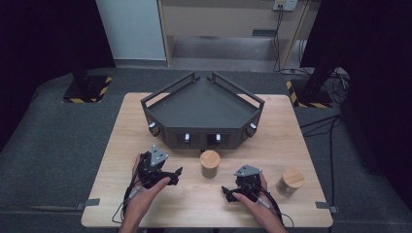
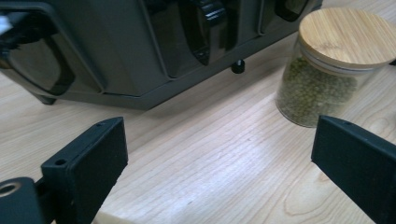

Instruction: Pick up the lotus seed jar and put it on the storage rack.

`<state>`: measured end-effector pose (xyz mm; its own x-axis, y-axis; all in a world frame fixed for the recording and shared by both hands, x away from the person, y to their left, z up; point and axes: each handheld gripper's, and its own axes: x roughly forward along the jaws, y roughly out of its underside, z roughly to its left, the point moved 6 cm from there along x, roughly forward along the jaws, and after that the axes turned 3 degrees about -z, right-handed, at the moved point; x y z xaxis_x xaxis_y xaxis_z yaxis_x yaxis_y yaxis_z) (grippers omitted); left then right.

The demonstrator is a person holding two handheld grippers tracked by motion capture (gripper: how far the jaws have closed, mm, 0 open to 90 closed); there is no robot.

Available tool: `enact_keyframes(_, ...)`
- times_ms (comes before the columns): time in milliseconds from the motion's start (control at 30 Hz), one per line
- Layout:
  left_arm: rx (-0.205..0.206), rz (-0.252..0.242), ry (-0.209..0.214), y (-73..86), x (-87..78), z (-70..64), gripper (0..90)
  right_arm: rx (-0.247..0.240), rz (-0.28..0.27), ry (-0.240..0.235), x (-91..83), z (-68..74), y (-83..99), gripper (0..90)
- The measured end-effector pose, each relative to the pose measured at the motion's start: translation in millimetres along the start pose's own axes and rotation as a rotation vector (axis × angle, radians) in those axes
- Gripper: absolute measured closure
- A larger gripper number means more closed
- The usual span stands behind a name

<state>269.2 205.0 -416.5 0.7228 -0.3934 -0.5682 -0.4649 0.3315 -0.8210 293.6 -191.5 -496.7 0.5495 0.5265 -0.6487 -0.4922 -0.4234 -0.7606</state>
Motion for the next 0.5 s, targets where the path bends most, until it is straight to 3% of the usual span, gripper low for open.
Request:
enact_keyframes(300,0.013,0.005,-0.032,-3.5,-12.0,12.3,2.9,0.0,0.0,0.0,-0.1,0.1,0.1,0.5)
enact_keyframes(500,-0.02,-0.028,-0.037,-0.4,-21.6,24.7,2.9,0.0,0.0,0.001,-0.3,0.2,0.2,0.5)
